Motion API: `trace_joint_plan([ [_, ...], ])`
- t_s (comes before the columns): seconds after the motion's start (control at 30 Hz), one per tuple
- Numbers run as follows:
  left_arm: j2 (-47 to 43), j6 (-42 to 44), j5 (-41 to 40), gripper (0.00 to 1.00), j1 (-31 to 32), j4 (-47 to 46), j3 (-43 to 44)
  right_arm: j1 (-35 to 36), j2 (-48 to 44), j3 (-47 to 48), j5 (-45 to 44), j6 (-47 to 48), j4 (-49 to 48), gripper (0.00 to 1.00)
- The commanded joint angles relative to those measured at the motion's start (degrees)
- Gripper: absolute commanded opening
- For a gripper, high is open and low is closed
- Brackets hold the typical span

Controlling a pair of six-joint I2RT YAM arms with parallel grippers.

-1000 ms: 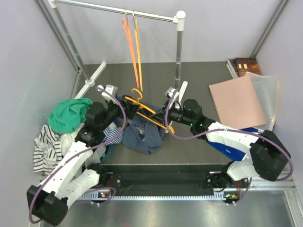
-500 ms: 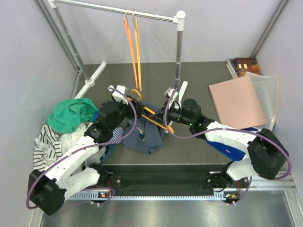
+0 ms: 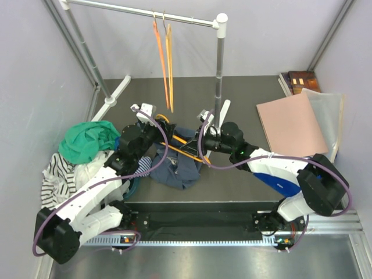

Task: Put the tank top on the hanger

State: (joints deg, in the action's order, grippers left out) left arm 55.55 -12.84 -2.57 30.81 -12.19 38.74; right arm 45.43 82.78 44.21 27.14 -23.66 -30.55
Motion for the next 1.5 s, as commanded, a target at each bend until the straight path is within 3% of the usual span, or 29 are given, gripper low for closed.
trace_joint_plan([
  [0.0, 1.14, 1.33, 1.86, 0.64, 0.22, -4.52, -0.60, 0.63, 0.10, 4.13, 2.57, -0.68, -5.75, 0.00],
  [0.23, 0.70, 0.89, 0.99, 0.63, 0.22, -2.76, -1.82, 0.63, -0.61, 4.22, 1.52, -1.12, -6.37, 0.00],
  [0.3, 0.61, 0.80, 0.99, 0.59, 0.22, -2.84, -2.00, 0.63, -0.43, 4.48, 1.95, -1.65, -6.98, 0.00],
  [0.43, 0.52, 0.80, 0.29, 0.38, 0.22, -2.50, -2.09, 0.63, -0.08, 4.49, 2.13, -2.27, -7.60, 0.00],
  [0.5, 0.52, 1.32, -0.51, 0.16, 0.13, -2.23, -2.00, 0.63, 0.01, 4.40, 1.87, -2.44, -7.69, 0.00],
  [0.6, 0.52, 2.29, -1.56, 0.00, 0.22, -2.05, -2.09, 0.63, 0.80, 4.49, 1.52, -2.53, -7.25, 0.00],
  [0.67, 0.61, 2.91, -2.44, 0.00, 0.22, -2.05, -2.09, 0.54, 1.50, 4.75, 1.52, -2.27, -6.46, 0.01],
  [0.73, 0.70, 4.40, -4.02, 0.00, 0.22, -1.88, -2.00, 0.63, 2.38, 5.10, 1.52, -2.09, -5.93, 0.11],
  [0.77, 0.70, 5.10, -4.81, 0.00, 0.31, -1.70, -1.92, 0.63, 2.47, 5.36, 1.52, -1.66, -4.45, 0.20],
  [0.8, 0.70, 6.24, -5.77, 0.00, 0.22, -1.35, -1.74, 0.45, 2.21, 5.63, 1.08, -1.30, -3.48, 0.40],
  [0.9, 0.61, 8.26, -10.69, 0.00, 0.57, -1.35, -1.91, -0.34, 0.02, 5.98, -0.76, 0.89, 1.53, 0.67],
  [0.93, 0.53, 8.62, -12.79, 0.00, 0.66, -1.44, -2.00, -0.86, -0.77, 5.81, -1.03, 1.16, 2.50, 0.71],
  [1.17, 0.88, 9.76, -12.64, 0.00, 1.01, -2.14, -2.18, -9.64, -5.44, 5.45, -5.42, 1.60, 13.30, 0.75],
  [1.47, -1.23, 10.20, -12.72, 0.00, 1.89, -1.26, -2.36, -11.95, 8.87, 14.84, -7.01, 3.45, 23.33, 0.76],
])
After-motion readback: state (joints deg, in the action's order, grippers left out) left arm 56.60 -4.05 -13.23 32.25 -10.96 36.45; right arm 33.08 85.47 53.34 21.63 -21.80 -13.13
